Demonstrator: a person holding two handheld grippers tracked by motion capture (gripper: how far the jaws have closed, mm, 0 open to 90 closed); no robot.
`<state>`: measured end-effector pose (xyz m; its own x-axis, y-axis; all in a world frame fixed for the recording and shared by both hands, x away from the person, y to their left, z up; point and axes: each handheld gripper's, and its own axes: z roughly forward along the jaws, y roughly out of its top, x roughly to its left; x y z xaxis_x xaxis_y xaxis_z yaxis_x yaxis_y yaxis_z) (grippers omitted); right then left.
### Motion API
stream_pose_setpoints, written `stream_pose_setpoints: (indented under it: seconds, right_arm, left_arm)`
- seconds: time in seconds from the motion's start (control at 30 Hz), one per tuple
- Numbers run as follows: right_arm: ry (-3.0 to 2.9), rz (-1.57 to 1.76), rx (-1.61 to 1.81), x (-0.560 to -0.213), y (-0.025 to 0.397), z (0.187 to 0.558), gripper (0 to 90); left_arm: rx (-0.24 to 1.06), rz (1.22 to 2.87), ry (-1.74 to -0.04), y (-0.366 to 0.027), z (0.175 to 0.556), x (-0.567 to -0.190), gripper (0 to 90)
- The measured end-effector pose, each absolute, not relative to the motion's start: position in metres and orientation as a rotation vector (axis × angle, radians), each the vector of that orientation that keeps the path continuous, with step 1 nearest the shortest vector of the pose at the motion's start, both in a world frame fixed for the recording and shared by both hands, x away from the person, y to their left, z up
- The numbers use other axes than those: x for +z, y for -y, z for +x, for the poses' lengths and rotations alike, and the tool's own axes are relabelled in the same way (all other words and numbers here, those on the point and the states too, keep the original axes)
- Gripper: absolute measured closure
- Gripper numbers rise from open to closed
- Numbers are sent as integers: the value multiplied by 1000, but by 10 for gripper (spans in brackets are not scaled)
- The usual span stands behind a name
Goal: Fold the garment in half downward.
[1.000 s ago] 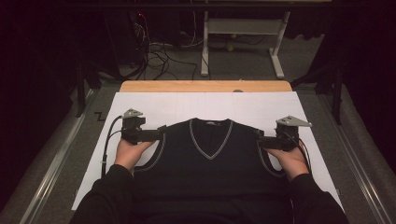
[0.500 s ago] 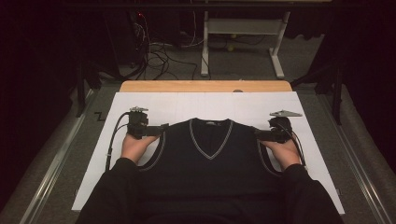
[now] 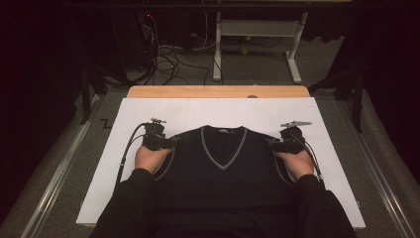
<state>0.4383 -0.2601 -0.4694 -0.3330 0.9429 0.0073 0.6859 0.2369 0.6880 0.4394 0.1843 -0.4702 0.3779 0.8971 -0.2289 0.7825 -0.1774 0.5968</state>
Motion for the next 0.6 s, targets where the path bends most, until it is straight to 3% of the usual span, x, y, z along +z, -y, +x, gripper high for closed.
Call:
stream_pose_setpoints:
  seconds: [0.1,0.4,0.6]
  right_arm:
    - [-2112,1461,837,-469,257,437,374]
    - [-2143,1453,862,-467,253,434,669]
    - [-2150,1433,872,-467,248,432,781]
  left_arm:
    - [285,2040,-1407,-177,435,-471,391]
    - [232,2021,-1394,-173,433,-471,650]
    - [229,1982,-1408,-172,431,-473,711]
